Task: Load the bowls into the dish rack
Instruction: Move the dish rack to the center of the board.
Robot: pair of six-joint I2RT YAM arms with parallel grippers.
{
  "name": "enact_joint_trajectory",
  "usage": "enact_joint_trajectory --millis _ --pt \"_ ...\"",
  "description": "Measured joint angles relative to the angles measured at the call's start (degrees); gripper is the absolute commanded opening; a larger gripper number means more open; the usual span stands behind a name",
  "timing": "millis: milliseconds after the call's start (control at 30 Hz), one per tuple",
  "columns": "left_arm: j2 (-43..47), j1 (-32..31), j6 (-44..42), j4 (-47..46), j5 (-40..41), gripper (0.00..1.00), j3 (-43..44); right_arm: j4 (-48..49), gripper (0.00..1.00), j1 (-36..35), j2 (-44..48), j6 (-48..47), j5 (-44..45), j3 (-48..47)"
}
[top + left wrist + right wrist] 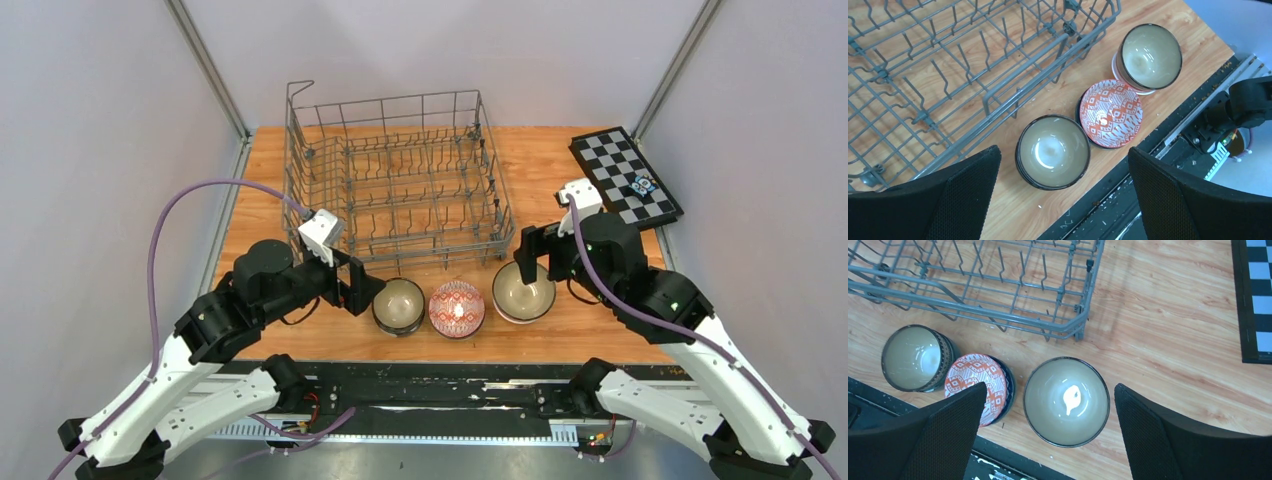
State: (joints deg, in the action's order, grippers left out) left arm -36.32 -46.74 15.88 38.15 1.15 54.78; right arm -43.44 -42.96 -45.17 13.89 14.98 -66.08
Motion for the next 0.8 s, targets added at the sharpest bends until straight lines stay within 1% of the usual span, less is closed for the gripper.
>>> enact_joint_trajectory --millis 233,333,500,667,800 --pt "0.42 0.00 -0.37 0.02 1.97 1.00 0.22 -3.74 1.00 -0.02 0.85 0.17 0.76 -0.15" --pt "0.42 0.00 -0.70 1.55 4.44 1.00 1.40 -4.52 1.00 -0.02 1.68 0.13 1.11 -0.15" --pt "0.44 -0.02 -1.27 4.20 11.30 1.00 4.63 -5.46 0.99 -0.02 1.22 -0.39 2.97 -1.18" --pt "0.15 -0.07 -2.27 6.49 20.57 0.99 7.30 -6.32 0.98 -0.02 -3.85 -1.31 6.16 -4.42" --pt "-1.86 -0.11 -2.73 8.22 29.09 0.97 9.44 -6.40 0.96 0.04 -8.50 -1.84 7.67 -6.64"
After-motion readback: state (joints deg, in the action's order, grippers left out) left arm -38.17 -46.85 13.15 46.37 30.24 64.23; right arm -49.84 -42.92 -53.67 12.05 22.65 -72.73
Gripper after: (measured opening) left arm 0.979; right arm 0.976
